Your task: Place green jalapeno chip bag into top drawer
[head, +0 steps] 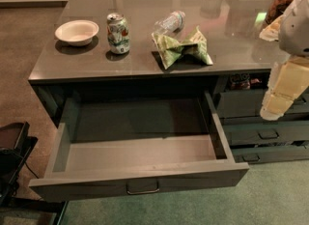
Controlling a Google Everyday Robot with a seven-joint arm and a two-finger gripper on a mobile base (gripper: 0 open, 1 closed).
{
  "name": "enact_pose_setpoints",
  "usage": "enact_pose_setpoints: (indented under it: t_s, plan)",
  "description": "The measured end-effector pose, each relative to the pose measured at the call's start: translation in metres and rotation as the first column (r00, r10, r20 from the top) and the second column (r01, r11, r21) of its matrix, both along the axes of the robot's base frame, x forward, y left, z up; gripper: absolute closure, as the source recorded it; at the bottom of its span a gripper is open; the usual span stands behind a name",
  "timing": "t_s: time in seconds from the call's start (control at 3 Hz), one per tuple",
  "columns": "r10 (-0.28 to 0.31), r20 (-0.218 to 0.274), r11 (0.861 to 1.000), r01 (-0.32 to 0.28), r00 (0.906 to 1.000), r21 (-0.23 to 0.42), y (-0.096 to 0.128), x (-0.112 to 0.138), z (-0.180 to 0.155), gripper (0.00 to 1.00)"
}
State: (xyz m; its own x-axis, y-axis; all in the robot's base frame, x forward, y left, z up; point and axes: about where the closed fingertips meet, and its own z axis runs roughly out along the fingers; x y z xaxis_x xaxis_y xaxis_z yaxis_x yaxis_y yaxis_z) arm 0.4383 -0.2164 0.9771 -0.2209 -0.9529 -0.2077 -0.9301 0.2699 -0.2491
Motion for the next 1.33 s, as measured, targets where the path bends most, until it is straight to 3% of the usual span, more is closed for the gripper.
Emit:
enact_pose_setpoints:
  t_s: [0.33, 0.67, 1.0, 1.33]
  plan:
    - [0.000, 0.000, 1.000, 0.000, 1.0000, 0.000, 0.000, 0.000, 0.000, 0.00]
    - [0.011, 0.034, 1.000, -0.011, 0.9994, 0.015, 0.004, 0.013, 0.000, 0.17]
    - [0.040, 0.101, 0.998, -0.046, 0.9941, 0.053, 0.016, 0.041, -0.007, 0.40]
    - [0.062, 0.203, 0.991, -0.085, 0.9772, 0.106, 0.033, 0.081, -0.016, 0.64]
